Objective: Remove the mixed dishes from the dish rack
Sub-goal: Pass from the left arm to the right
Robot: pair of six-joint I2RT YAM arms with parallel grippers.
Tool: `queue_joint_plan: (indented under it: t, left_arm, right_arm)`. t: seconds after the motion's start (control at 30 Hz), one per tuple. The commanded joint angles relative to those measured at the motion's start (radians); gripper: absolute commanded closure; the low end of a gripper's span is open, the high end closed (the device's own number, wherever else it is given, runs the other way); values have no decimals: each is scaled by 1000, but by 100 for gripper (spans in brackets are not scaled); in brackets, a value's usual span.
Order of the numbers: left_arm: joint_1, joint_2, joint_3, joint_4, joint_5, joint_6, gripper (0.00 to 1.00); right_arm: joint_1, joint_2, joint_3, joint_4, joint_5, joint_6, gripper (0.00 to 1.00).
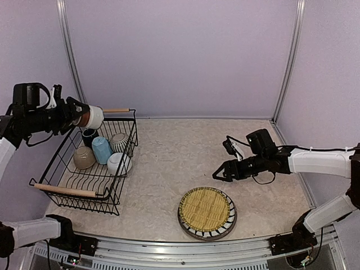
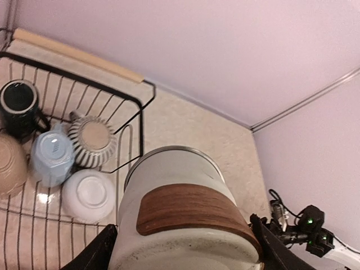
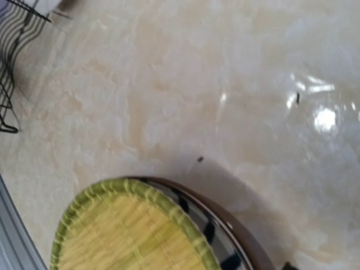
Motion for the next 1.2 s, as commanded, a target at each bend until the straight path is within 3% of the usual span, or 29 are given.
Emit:
queue_joint_plan:
  t: [0.0,0.07,0.17,0.27,0.43,0.83,0.97,1.17]
  left_arm:
    - [2,-47,-115,424,344,-169,51]
    - [-14,-27,-170,588,430,-279,53]
    - [-113,36,-213,761,447,-362,55]
    - [-248,133,-167,761,398,-301,55]
    - [-413,326,-70,750,351,-237,56]
    - [-613,716,65,1035,428,-380,63]
    - [-633,787,85,1088,466,-424,65]
    - [-636,831,71,1180,509,-491,65]
  right_arm:
    - [6,24,47,50,-20,19,25]
    - [6,31,64,58,-26,22,25]
    - [7,29,91,83,-41,28,25]
    - [7,18,115,138,-79,50,25]
    - [9,11,123,388,-210,159,22]
    - [12,71,50,952,-337,515,19]
    - [12,84,13,1071,-341,592,31]
    - [11,85,-18,1091,-310,605,66]
